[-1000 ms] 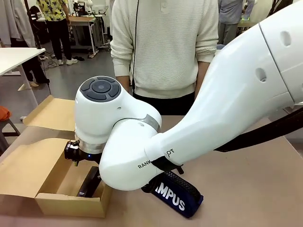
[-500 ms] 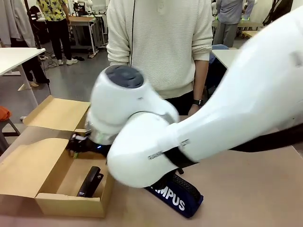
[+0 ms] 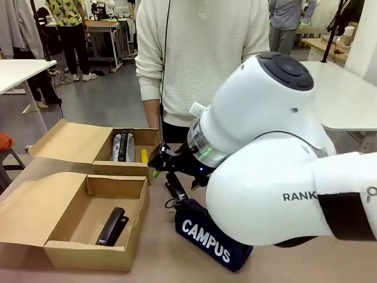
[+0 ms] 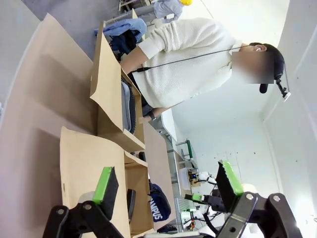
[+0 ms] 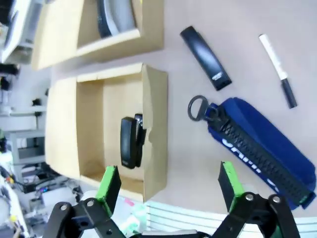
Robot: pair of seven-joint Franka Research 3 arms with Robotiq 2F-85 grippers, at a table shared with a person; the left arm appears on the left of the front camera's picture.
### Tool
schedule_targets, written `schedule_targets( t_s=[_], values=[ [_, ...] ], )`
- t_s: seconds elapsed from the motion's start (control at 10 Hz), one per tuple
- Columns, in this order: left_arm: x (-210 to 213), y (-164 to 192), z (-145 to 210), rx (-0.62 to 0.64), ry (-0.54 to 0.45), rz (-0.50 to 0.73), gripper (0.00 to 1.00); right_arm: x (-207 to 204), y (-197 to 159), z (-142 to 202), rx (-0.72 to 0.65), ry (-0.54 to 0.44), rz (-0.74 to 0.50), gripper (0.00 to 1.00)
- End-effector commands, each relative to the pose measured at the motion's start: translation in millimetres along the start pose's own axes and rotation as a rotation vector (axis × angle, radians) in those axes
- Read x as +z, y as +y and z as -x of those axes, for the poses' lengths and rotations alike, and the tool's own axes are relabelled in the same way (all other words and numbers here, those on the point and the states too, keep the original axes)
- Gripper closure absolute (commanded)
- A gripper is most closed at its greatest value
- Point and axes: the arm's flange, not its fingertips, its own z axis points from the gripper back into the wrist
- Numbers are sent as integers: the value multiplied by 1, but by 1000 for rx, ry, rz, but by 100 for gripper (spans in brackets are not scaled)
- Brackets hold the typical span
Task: Place items inside the box.
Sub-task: Pick up a Pencil pouch or Stapler and place it inside the Mailer Box closest to the robot.
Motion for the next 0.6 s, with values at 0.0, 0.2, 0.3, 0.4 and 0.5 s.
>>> schedule_targets(
  t_s=[0.0,0.2,0.3,0.4,0.5],
  values=[
    [-2,-2,3,-20,-14,19,0,-33,37,4,104,113,-54,0],
    [-2,-2,3,-20,-14,19,0,-5,-8,-6,68,123,29,0],
    [-2,-2,3,-20,-14,19,0,-1,-24,-35,3,149,21,0],
    [-2,-2,3,-20,-14,19,0,8,-46,-72,-71,212,-29,0],
    [-2,-2,3,-20,-14,19,0,17,-79,-115,-133,349,-103,0]
  ],
)
